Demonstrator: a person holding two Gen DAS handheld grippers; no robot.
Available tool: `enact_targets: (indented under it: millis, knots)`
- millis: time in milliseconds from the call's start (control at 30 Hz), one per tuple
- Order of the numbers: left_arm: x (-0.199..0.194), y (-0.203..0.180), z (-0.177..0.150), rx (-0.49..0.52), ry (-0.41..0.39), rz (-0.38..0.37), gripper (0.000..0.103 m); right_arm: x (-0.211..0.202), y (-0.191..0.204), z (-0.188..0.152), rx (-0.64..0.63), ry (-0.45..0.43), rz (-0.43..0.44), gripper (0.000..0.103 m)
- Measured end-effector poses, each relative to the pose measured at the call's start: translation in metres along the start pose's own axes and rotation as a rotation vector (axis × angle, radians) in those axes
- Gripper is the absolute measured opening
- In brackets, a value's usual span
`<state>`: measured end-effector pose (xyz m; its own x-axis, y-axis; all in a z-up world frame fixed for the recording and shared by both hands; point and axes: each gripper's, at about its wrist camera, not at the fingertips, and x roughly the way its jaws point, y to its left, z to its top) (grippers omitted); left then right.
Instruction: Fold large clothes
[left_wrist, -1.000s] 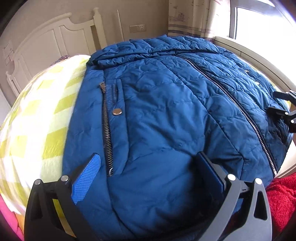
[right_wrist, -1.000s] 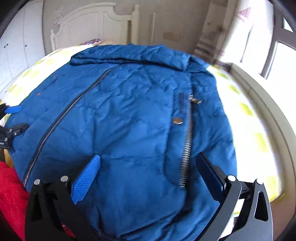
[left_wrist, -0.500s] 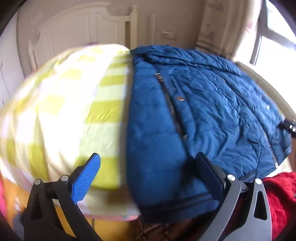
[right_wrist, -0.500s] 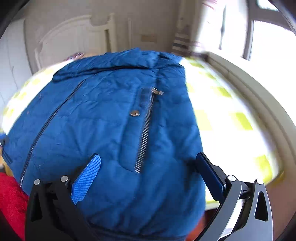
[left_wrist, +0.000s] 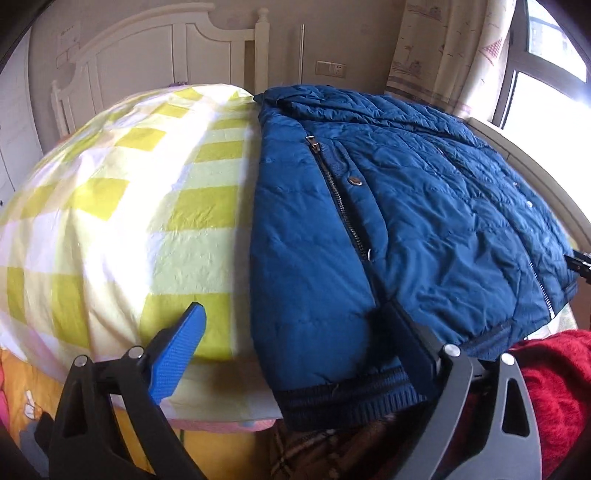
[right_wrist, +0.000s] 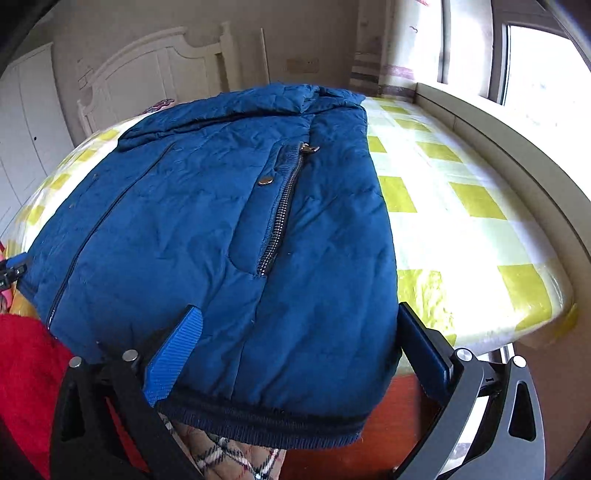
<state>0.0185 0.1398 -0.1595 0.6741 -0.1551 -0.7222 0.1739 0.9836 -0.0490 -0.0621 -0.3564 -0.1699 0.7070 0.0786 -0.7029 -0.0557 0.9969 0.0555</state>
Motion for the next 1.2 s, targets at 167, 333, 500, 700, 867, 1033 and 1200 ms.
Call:
enact_targets:
  millis: [167,333,500,700,867,1033,1200]
  knots:
    - [-0.004,-0.011,0.004,0.053,0.013,-0.057,0.038,-0.006,0.003,0.0,0.031,-0.06,0.088,0.049]
    - [-0.009,-0.026,0.004,0.086,-0.031,-0.065,0.015,-0.013,-0.01,-0.006,0.118,-0.121,0.133,0.029]
    - [-0.008,-0.01,0.005,0.005,-0.036,-0.121,0.016,-0.009,-0.025,-0.005,0.182,-0.1,0.189,0.029]
    - [0.0,-0.018,0.009,0.044,-0.02,-0.071,0.026,-0.009,-0.007,0.0,0.087,-0.092,0.105,0.028]
    - [-0.02,0.003,0.012,-0.092,-0.088,-0.183,0.013,-0.033,-0.011,-0.002,0.15,-0.157,0.223,0.016]
    - [-0.088,0.042,0.03,-0.257,-0.261,-0.343,0.012,-0.105,0.001,0.017,0.15,-0.331,0.385,0.014]
    - [-0.15,0.068,0.06,-0.328,-0.452,-0.494,0.011,-0.161,0.0,0.072,0.144,-0.529,0.459,0.014]
